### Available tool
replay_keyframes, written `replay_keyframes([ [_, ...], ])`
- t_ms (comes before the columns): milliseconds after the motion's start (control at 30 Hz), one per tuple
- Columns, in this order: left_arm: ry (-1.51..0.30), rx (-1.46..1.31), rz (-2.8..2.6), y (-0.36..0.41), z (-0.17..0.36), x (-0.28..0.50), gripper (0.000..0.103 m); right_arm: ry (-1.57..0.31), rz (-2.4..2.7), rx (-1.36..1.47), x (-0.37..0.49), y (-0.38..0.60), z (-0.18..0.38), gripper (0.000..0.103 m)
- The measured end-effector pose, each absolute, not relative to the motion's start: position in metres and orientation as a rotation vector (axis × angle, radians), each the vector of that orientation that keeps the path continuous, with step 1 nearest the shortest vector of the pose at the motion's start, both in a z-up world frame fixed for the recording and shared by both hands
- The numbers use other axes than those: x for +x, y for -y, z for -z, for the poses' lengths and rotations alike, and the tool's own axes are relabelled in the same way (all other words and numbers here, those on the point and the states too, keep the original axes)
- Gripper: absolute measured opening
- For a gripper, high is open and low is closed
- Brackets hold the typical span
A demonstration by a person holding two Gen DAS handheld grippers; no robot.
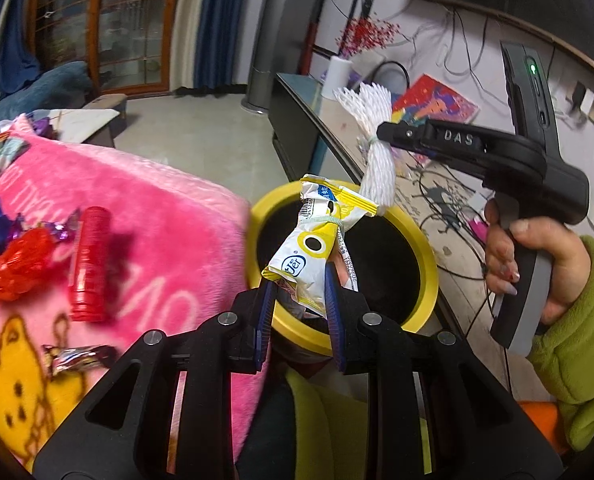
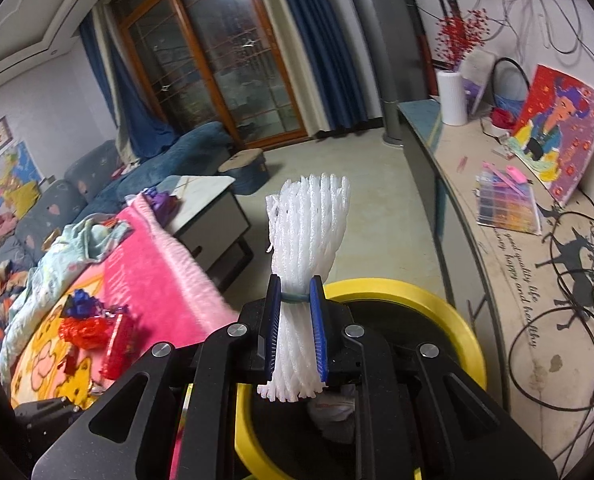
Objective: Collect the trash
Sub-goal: 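Open both tools to drop the packet and net into the bin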
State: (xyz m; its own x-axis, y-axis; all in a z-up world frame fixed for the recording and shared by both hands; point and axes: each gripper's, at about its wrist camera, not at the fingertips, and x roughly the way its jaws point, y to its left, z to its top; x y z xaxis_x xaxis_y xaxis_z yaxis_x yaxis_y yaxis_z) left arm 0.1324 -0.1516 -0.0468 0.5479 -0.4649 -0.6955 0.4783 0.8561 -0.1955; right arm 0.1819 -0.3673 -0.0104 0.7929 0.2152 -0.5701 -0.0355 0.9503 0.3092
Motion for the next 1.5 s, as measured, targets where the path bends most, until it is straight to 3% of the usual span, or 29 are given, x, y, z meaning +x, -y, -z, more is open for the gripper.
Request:
replay_keyframes([
  [733,-0.907,0.104,0.576,0.211,0.092,0.165,0.018,-0.763,-0.069,0.331,0.191,0.41,0.055,0.017],
  [800,-0.915,0.104,0.577,0.216,0.095,0.167,0.019,-0.769,-0.057,0.341,0.192,0.412,0.057,0.019],
  [867,-0.922,0.099,0.579,0.217,0.097,0.17,0.021,-0.777,-0.045,0.354,0.193,0.416,0.06,0.027],
  [900,-0.924,0.096,0.577,0.217,0.098,0.171,0.025,-0.775,-0.034,0.358,0.192,0.418,0.06,0.034],
  [967,-0.917,0.078,0.564,0.212,0.097,0.173,0.053,-0.771,-0.023,0.362,0.192,0.421,0.06,0.036],
  [1067,-0.903,0.042,0.572,0.205,0.092,0.172,0.061,-0.766,-0.013,0.368,0.191,0.423,0.061,0.04],
  [1167,-0.863,0.015,0.561,0.196,0.082,0.169,0.083,-0.756,-0.008,0.357,0.189,0.42,0.058,0.041],
  [1300,-0.799,-0.007,0.533,0.184,0.066,0.164,0.092,-0.711,-0.01,0.32,0.183,0.409,0.045,0.05],
  [1400,-0.75,-0.015,0.508,0.175,0.053,0.159,0.092,-0.669,-0.022,0.29,0.178,0.398,0.032,0.053],
  [1500,-0.712,-0.018,0.483,0.166,0.044,0.155,0.092,-0.637,-0.036,0.274,0.172,0.388,0.021,0.063],
])
